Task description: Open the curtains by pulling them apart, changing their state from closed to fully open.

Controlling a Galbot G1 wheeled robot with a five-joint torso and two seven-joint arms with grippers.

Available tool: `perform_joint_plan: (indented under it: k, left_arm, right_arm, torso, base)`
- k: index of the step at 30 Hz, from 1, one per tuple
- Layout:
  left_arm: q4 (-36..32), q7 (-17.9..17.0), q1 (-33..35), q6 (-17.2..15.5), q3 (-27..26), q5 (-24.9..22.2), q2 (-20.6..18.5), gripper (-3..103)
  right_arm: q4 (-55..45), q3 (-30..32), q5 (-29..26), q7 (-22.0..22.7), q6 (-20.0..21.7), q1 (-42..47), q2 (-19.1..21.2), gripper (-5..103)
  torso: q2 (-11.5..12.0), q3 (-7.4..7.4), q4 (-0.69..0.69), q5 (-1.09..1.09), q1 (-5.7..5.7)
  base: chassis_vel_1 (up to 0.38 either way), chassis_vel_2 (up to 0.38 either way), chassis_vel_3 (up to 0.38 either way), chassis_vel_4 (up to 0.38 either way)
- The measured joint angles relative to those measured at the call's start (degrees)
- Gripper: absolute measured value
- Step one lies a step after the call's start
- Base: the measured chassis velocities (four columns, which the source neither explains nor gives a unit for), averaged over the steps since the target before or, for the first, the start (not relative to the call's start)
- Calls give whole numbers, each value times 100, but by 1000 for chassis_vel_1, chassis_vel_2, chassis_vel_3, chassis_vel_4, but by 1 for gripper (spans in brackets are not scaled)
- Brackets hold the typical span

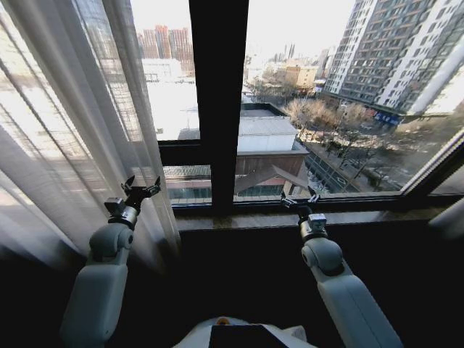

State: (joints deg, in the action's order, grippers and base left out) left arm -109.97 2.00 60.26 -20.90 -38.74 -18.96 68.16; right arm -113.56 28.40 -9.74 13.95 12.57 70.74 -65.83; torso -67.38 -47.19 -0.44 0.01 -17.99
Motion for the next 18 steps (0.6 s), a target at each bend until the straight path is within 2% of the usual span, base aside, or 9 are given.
perform_joint_plan:
  k: [5,8,11,14,16,17,18]
  left_arm:
    - [298,14,-223,2,61,-38,-59,101]
    - [511,2,-370,18,152,-39,2,86]
    - [595,2,-406,51,190,-11,68,81]
    - [615,19,-401,74,228,54,175,64]
    - [607,21,-393,74,237,71,211,64]
    - [573,24,-373,68,257,98,283,54]
    - [541,24,-355,64,272,124,339,54]
  right_arm:
    - [56,0,5,0,0,-22,-57,100]
    - [73,-5,14,0,0,-45,-90,100]
    - [73,-2,16,0,0,-61,-91,100]
    - [73,20,18,1,0,-67,-80,100]
    - [73,27,18,1,0,-67,-78,100]
    - [72,53,19,2,0,-67,-77,100]
    - [73,68,20,2,0,-67,-78,100]
  torso:
    - [0,0,0,-1,0]
    - [0,0,0,0,0]
    - [0,0,-1,0,0]
    - [0,0,0,0,0]
    - [0,0,0,0,0]
    - [0,0,0,0,1]
    - [0,0,0,0,1]
  base:
    - [0,0,0,0]
    - [0,0,0,0]
    - [0,0,0,0]
    - [0,0,0,0]
    - [0,0,0,0]
    - [0,0,0,0]
    - [0,0,0,0]
